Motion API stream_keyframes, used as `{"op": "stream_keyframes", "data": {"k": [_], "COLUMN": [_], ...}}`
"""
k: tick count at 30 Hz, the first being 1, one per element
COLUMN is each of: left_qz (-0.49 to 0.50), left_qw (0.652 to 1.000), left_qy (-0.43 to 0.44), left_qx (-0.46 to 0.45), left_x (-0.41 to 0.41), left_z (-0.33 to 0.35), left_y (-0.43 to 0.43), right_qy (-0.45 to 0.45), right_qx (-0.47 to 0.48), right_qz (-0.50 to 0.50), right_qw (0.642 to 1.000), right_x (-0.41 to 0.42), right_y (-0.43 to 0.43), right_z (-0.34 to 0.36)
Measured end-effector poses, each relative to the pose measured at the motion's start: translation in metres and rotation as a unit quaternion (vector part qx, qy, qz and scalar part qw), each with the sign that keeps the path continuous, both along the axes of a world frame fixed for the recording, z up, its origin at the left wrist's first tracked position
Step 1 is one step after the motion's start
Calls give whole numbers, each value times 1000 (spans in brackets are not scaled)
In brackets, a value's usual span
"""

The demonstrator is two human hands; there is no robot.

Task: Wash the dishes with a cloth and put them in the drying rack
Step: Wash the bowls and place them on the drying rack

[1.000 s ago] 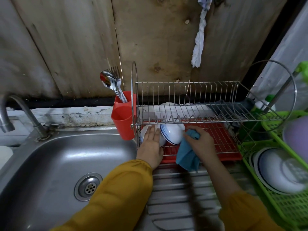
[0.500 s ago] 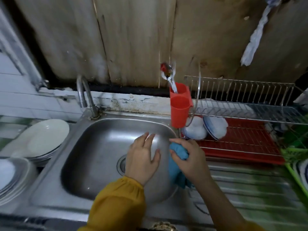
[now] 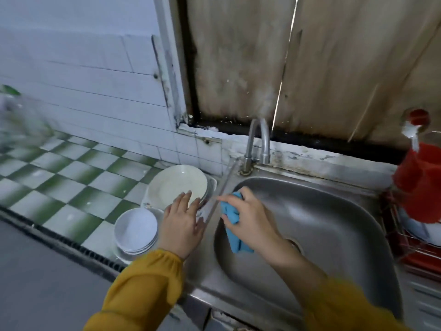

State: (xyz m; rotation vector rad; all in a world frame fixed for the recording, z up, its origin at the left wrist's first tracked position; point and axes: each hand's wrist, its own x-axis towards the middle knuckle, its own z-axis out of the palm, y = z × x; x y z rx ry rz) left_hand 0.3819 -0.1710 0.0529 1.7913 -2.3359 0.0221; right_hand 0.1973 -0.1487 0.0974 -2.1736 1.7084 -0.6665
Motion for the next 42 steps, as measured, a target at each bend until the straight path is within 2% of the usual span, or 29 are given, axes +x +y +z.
{"op": "stream_keyframes", "data": {"k": [4,7,10,14,17,21,22,25,28,32,35,39,42], "left_qz": [29,28,-5,-73,-104,-157,-160,-155,-138,-124,-123,-110,-74], "left_qw": [999,998,996,988,966,955,958,959,968,971,981,978,976], "left_qy": [-28,-27,-36,-73,-143,-202,-198,-181,-178,-165,-110,-62,58], "left_qx": [5,50,83,115,188,149,131,152,110,123,105,165,199], "left_x": [66,108,148,187,199,205,204,204,203,203,206,206,206], "left_z": [-21,-39,-57,-73,-77,-86,-89,-89,-90,-89,-86,-77,-73], "left_y": [-17,-20,-22,-17,-13,-17,-19,-24,-24,-24,-26,-27,-24], "right_qy": [86,115,130,221,302,400,416,447,460,446,426,394,361], "right_qx": [17,52,119,153,156,174,181,186,180,185,180,183,190], "right_qz": [98,178,252,322,356,369,369,368,367,375,378,377,367], "right_qw": [991,976,952,908,870,821,811,794,788,792,802,818,836], "right_x": [67,113,153,191,206,213,213,215,216,210,204,197,191], "right_y": [-39,-66,-89,-104,-108,-113,-115,-119,-121,-123,-123,-122,-123], "right_z": [2,-3,-13,-31,-41,-49,-51,-54,-55,-56,-56,-59,-59]}}
